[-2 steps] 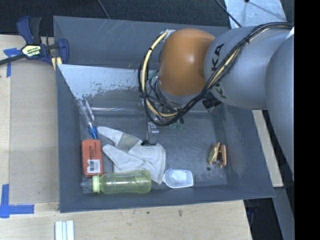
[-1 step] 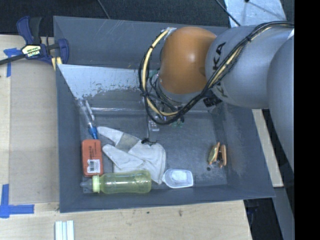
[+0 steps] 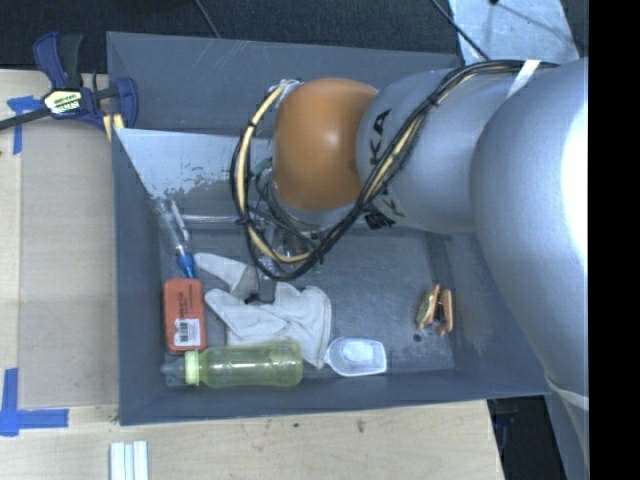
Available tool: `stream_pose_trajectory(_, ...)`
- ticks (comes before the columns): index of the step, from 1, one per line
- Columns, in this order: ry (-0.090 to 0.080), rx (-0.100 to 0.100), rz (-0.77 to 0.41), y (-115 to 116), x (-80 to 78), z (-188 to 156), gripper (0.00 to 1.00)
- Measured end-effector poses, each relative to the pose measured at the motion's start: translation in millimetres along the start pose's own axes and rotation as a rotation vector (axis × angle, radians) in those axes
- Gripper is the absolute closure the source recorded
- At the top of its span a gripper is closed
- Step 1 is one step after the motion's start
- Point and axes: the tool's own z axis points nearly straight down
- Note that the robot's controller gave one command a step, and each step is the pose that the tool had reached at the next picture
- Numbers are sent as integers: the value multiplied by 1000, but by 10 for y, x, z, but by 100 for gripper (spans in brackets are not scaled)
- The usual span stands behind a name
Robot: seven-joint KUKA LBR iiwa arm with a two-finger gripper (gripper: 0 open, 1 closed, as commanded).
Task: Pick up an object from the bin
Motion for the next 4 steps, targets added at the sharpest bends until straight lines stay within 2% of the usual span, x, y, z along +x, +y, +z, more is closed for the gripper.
stream_pose_trajectory(1, 5, 0, 10, -382, 81, 352, 100)
stream_pose_trajectory(2, 4, -1, 9, -371, 80, 348, 0)
stream_pose_trajectory(3, 4, -1, 9, -371, 80, 348, 0)
stream_pose_trajectory(4, 6, -1, 185, -207, 306, 538, 100)
